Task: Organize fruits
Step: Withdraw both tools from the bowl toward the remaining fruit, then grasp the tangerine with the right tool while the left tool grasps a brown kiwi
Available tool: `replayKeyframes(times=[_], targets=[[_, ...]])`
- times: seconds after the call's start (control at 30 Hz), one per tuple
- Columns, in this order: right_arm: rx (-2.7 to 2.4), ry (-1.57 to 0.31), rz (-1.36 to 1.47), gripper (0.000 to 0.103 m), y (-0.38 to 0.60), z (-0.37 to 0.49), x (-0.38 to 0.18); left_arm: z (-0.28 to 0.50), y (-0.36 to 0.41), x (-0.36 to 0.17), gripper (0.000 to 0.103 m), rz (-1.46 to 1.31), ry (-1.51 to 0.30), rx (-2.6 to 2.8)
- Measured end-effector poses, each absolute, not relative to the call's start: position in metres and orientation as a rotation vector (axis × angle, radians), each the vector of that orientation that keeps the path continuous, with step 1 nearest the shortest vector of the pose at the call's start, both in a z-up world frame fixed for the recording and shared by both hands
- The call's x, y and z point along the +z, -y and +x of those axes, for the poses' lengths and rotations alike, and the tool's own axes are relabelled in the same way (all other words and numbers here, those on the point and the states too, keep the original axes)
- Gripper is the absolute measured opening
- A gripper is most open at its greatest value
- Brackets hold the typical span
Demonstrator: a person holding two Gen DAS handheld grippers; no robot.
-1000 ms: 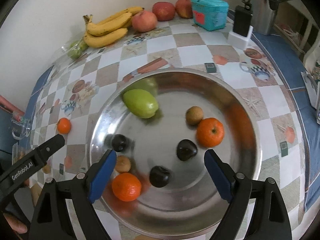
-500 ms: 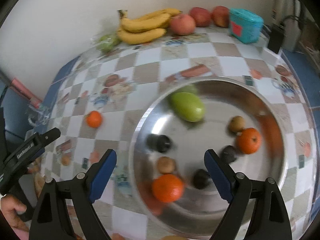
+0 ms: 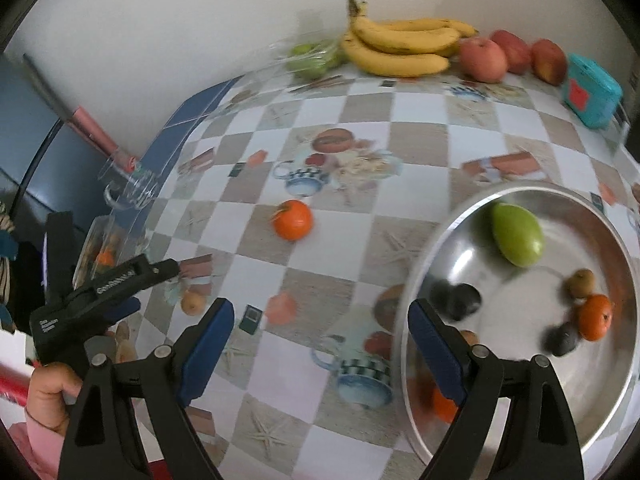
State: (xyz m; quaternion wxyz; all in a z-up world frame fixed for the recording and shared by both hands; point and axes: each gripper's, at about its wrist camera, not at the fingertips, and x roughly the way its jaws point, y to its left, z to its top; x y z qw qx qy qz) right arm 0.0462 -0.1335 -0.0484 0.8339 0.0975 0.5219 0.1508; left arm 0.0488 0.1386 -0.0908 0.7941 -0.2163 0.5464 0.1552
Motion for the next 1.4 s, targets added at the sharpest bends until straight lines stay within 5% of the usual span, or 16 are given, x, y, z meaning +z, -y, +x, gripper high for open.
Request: replayKeyframes(times=[0.3,0.5,0.7,0.93,1.03,1.4], targets=[[0.343,-1.11,0.182,0.064,0.123,0.054,-0.053,0.051,-0.122,-0.098,0.067,-0.511,-1.23,0.21],[0.332,-1.117,0.185,0.063,0.125,0.057,-0.055,0.054,-0.114,-0.099,0.054,-0.505,-1.255,0.173],[0.332,-1.115,0.184,0.063,0.124,0.056,-0.054,0.054,-0.113,-0.098,0.024,-0.516,-1.254,0.159],[0.331,-1.112,0.188,0.063,0.126,0.057,-0.054,0.054,-0.113,-0.087,0.021,-0.526,-1.221,0.161],[0.334,-1.107,0.203,0.063,0.126,0.063,-0.054,0.06,-0.116,-0.08,0.007,-0.548,-1.205,0.18],[0.365,-1.11,0.188,0.051,0.112,0.089,-0.06,0.071,-0.114,-0.069,0.008,-0.525,-1.168,0.179]])
